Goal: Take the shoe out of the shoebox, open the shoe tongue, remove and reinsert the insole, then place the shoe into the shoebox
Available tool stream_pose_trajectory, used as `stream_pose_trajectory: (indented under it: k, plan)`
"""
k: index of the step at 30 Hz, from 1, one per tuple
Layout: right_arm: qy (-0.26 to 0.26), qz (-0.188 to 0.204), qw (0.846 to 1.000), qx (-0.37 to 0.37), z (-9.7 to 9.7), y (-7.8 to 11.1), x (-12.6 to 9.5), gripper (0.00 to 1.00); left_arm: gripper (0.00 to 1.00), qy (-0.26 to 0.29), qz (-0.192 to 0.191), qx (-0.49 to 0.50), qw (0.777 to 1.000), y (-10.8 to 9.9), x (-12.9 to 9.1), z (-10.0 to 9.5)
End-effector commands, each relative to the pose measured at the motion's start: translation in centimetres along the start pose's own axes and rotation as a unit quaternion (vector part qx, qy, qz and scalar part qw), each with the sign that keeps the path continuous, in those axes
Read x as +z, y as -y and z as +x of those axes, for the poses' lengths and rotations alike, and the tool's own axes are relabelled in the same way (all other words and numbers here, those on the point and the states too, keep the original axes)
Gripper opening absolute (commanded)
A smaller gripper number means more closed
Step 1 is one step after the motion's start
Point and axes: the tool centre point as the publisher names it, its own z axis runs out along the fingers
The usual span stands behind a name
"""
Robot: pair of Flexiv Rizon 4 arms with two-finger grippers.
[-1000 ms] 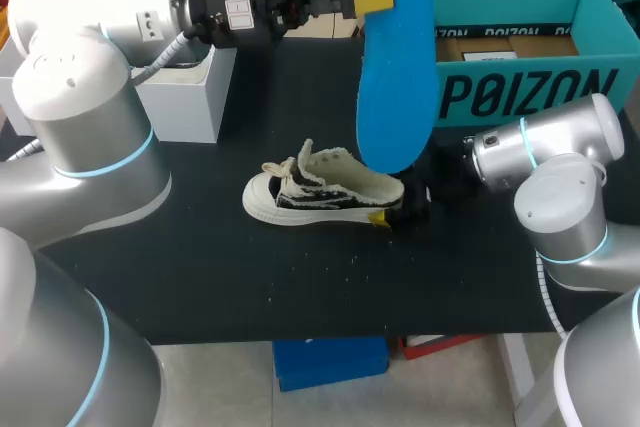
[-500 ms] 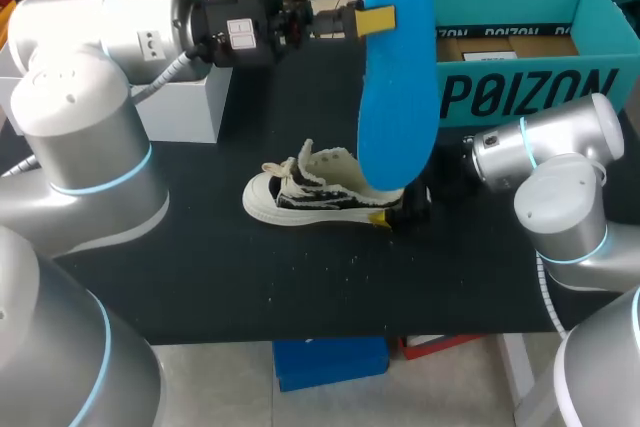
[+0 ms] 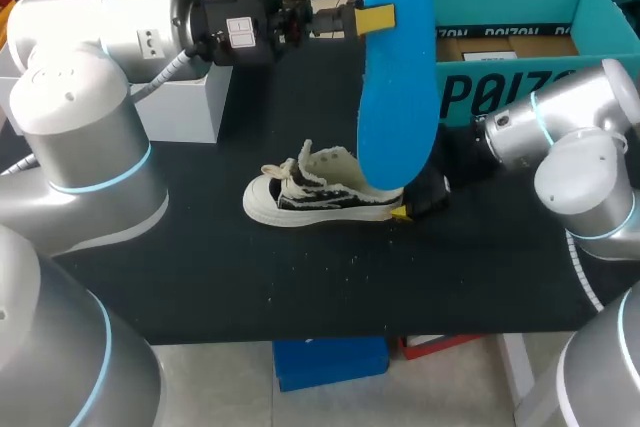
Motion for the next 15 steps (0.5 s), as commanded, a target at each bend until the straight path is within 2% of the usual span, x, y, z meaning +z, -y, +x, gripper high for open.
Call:
stream_pose_trajectory:
  k: [1,9,15]
  plan:
    - [-0.07,0.086,0.994,0.023,-0.6,-0.3,-1.6,1.0,0.0,0.001,-0.001,0.0,1.0,-0.1,0.0,0.1]
    - [-0.099,0.162,0.982,0.021,-0.8,-1.0,-2.1,1.0,0.0,0.001,-0.001,0.0,1.0,-0.1,0.0,0.1]
    - [-0.067,0.22,0.973,0.01,-1.3,-1.8,-2.6,1.0,0.0,0.001,-0.001,0.0,1.0,-0.1,0.0,0.1]
